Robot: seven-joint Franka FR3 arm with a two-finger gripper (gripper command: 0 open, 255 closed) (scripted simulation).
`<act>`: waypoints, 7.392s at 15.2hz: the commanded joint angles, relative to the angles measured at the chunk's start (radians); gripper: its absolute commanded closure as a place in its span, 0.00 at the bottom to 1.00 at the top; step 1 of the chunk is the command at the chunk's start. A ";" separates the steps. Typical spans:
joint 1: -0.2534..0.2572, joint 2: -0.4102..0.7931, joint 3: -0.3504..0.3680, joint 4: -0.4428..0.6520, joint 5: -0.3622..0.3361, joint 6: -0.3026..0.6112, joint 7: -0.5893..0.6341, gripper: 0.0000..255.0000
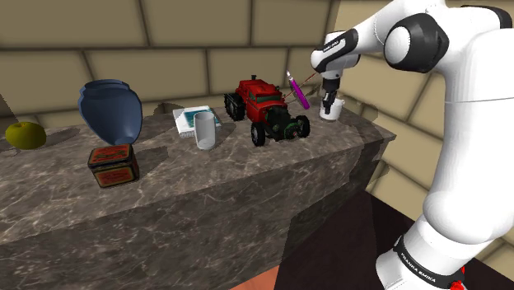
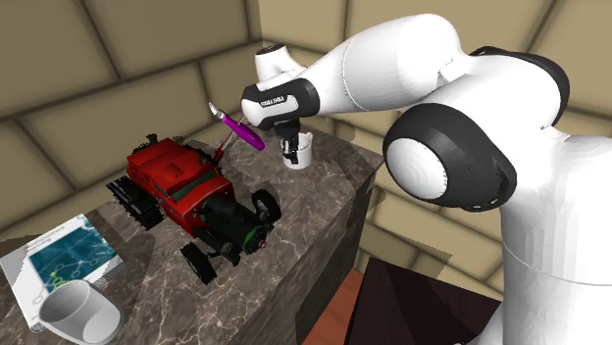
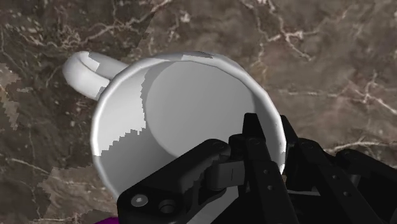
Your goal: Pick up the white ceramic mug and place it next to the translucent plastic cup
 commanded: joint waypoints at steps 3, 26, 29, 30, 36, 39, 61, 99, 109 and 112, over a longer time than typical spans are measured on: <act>0.000 -0.012 -0.003 0.039 -0.004 -0.050 -0.002 1.00; -0.011 -0.042 -0.013 0.306 -0.011 -0.344 -0.025 1.00; -0.016 -0.035 -0.014 0.357 -0.008 -0.387 -0.030 1.00; -0.018 -0.032 -0.014 0.375 -0.007 -0.403 -0.032 1.00; 0.066 -0.144 0.002 0.236 -0.047 -0.380 0.056 1.00; 0.121 -0.215 0.021 0.143 -0.072 -0.363 0.128 1.00; 0.416 -0.433 0.251 -0.112 -0.104 -0.378 0.651 1.00; 0.545 -0.306 0.370 -0.312 -0.081 -0.073 0.918 1.00; 0.542 -0.251 0.371 -0.378 -0.087 0.049 0.928 1.00; 0.541 -0.244 0.372 -0.384 -0.088 0.061 0.929 1.00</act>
